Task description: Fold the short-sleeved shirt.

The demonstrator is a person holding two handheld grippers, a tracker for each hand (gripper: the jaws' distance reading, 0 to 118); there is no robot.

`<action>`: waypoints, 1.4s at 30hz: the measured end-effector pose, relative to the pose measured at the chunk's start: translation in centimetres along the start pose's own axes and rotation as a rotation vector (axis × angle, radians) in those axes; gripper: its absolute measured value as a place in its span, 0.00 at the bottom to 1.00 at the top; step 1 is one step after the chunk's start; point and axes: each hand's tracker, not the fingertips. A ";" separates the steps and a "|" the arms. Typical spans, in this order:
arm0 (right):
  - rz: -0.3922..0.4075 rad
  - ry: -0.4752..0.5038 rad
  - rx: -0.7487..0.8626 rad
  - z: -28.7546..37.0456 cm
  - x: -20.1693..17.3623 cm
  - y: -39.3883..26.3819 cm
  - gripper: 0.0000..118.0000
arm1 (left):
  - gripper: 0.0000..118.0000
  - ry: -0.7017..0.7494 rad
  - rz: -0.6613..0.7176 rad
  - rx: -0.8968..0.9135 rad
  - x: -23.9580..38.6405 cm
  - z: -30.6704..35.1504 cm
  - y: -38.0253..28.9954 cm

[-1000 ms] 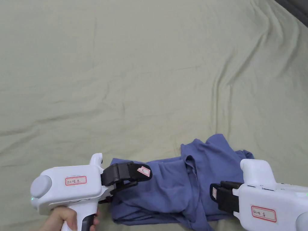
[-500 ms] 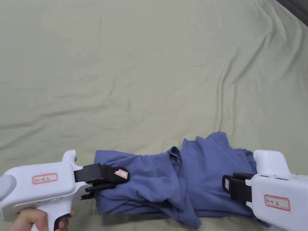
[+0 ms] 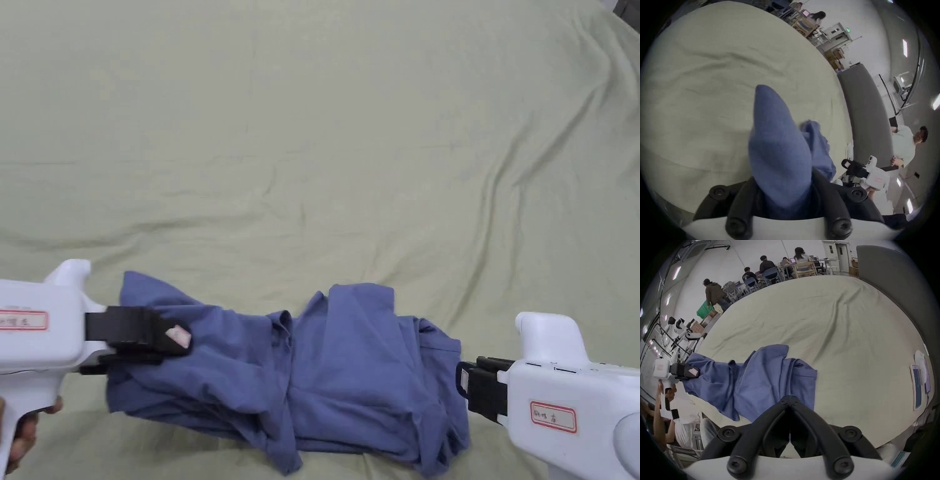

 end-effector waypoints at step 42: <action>-0.081 -0.018 0.034 3.4 4.0 -1.9 0.02 | 0.00 0.075 -0.478 -0.093 18.9 -21.3 -12.4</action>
